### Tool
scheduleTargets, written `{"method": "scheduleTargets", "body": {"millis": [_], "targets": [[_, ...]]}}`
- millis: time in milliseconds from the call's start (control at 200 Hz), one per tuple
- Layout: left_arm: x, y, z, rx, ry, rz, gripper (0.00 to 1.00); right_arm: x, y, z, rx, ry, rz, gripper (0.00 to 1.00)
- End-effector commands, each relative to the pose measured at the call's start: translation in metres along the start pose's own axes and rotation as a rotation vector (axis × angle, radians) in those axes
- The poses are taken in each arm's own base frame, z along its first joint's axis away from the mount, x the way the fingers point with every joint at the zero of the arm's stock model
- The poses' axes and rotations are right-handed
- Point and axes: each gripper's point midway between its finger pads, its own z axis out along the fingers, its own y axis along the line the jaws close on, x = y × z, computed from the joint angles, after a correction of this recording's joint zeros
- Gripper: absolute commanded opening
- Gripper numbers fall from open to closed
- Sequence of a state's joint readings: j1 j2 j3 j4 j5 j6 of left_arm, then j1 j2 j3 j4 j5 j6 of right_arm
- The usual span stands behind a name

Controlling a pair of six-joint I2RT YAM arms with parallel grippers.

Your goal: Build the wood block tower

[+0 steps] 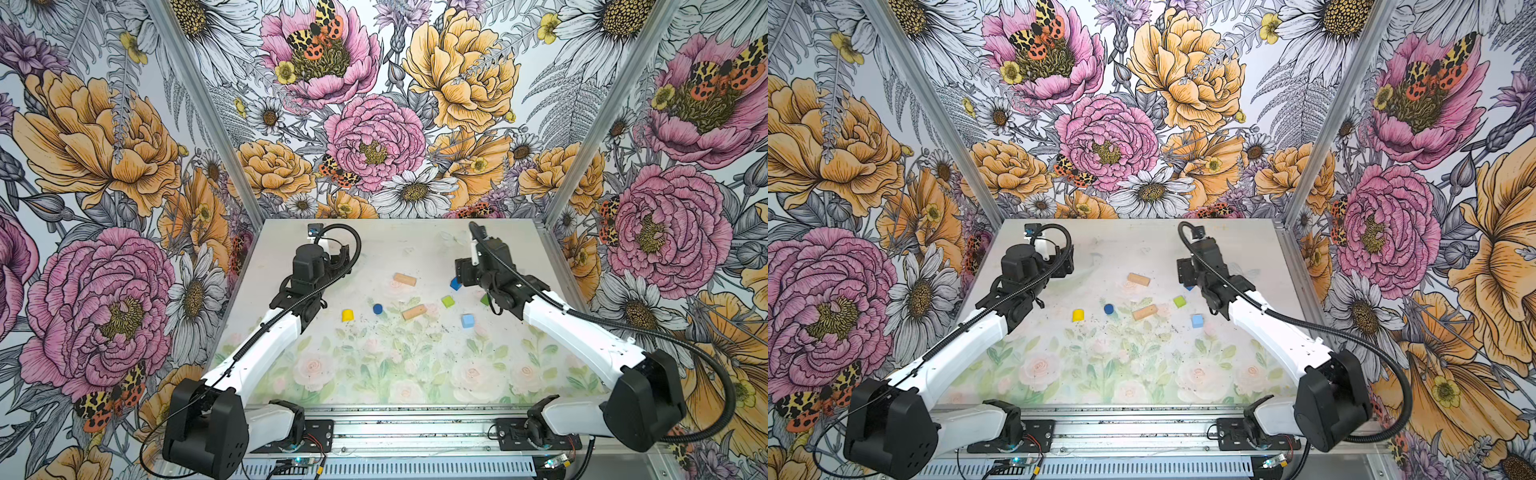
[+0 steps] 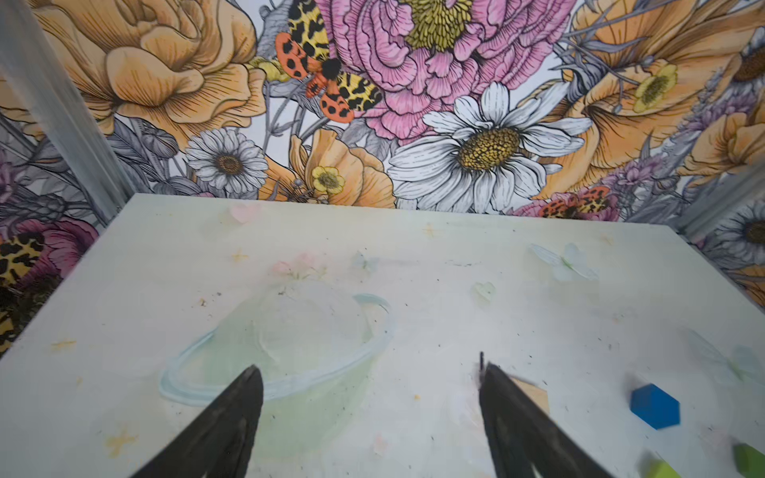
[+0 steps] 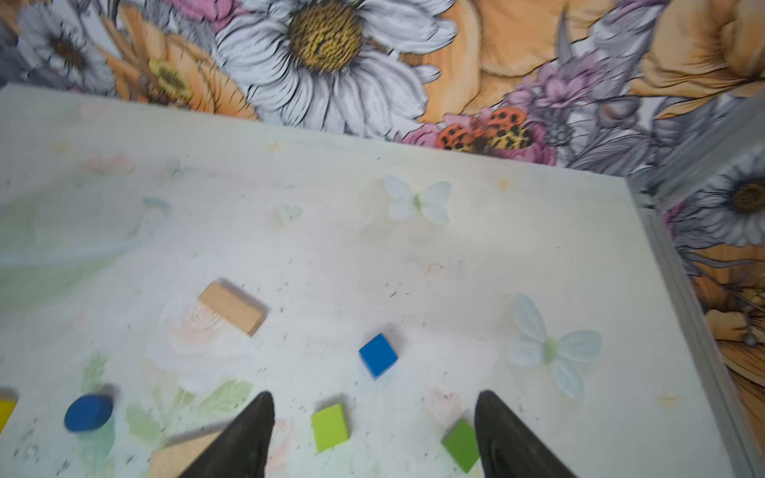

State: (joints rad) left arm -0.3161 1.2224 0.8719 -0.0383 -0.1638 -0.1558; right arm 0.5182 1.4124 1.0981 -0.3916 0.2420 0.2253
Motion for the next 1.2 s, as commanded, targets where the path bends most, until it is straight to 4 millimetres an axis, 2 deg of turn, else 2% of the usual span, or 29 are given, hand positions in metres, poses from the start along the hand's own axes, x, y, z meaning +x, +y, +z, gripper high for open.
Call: {"method": "scheduleTargets", "body": {"millis": [0, 65, 90, 185, 270, 300, 375, 696, 866, 1196], "targets": [[0.019, -0.015, -0.009, 0.038, 0.100, -0.034, 0.83, 0.040, 0.048, 0.010, -0.094, 0.212, -0.093, 0.77], [0.022, -0.021, -0.012, 0.045, 0.116, -0.044, 0.83, 0.050, 0.074, 0.019, -0.152, 0.281, -0.144, 0.77], [0.024, -0.022, -0.014, 0.048, 0.124, -0.045, 0.82, 0.055, 0.083, 0.022, -0.172, 0.307, -0.160, 0.82], [0.026, -0.027, -0.021, 0.055, 0.127, -0.047, 0.82, 0.065, 0.109, 0.032, -0.227, 0.356, -0.198, 0.83], [0.024, -0.028, -0.027, 0.053, 0.112, -0.051, 0.82, 0.072, 0.122, 0.039, -0.258, 0.381, -0.208, 0.84], [0.022, -0.028, -0.029, 0.054, 0.107, -0.055, 0.82, 0.074, 0.127, 0.041, -0.273, 0.393, -0.208, 0.91], [0.018, -0.031, -0.034, 0.064, 0.092, -0.065, 0.82, 0.080, 0.136, 0.046, -0.293, 0.414, -0.211, 0.92], [0.010, -0.033, -0.046, 0.076, 0.057, -0.086, 0.81, 0.108, 0.136, 0.074, -0.229, 0.503, -0.152, 0.93], [0.010, -0.033, -0.047, 0.074, 0.056, -0.080, 0.81, 0.108, 0.144, 0.087, -0.239, 0.514, -0.144, 0.93], [0.010, -0.036, -0.049, 0.081, 0.056, -0.075, 0.80, 0.120, 0.139, 0.095, -0.201, 0.543, -0.136, 0.94]]}}
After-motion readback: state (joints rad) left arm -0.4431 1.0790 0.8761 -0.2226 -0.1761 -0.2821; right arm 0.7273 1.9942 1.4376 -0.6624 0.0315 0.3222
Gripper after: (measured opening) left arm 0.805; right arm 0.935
